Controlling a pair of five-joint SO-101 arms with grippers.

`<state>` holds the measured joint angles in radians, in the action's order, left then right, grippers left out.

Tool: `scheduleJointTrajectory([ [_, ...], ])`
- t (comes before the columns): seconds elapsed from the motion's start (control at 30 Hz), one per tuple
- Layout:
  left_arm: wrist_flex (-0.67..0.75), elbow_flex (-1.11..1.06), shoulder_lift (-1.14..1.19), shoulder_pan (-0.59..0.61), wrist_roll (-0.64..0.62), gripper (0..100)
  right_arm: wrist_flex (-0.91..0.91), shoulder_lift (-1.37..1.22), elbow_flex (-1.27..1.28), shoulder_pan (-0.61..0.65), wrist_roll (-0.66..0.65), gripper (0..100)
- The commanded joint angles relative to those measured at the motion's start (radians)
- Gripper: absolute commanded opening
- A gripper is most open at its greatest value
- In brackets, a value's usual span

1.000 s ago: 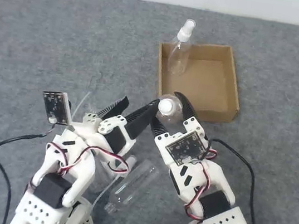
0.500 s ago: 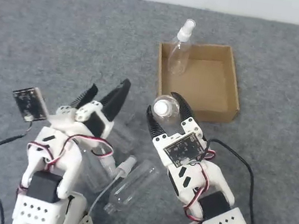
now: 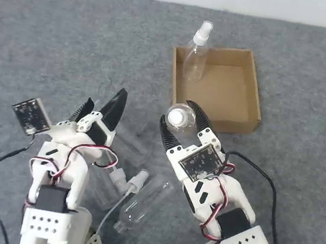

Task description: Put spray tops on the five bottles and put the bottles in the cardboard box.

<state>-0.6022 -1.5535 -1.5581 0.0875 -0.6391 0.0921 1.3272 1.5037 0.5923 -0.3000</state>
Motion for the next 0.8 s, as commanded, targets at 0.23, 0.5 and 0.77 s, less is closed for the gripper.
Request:
scheduleJointTrajectory([
  [0.23, 0.158, -0.074, -0.014, 0.095, 0.014, 30, 0.002, 0.019, -0.106, -0.116, 0.011, 0.7],
  [0.5, 0.178, -0.09, -0.014, 0.094, 0.014, 30, 0.012, 0.019, -0.135, -0.12, 0.011, 0.7],
  [0.77, 0.184, -0.09, -0.014, 0.092, 0.014, 30, 0.208, 0.019, -0.262, -0.122, 0.012, 0.7],
])
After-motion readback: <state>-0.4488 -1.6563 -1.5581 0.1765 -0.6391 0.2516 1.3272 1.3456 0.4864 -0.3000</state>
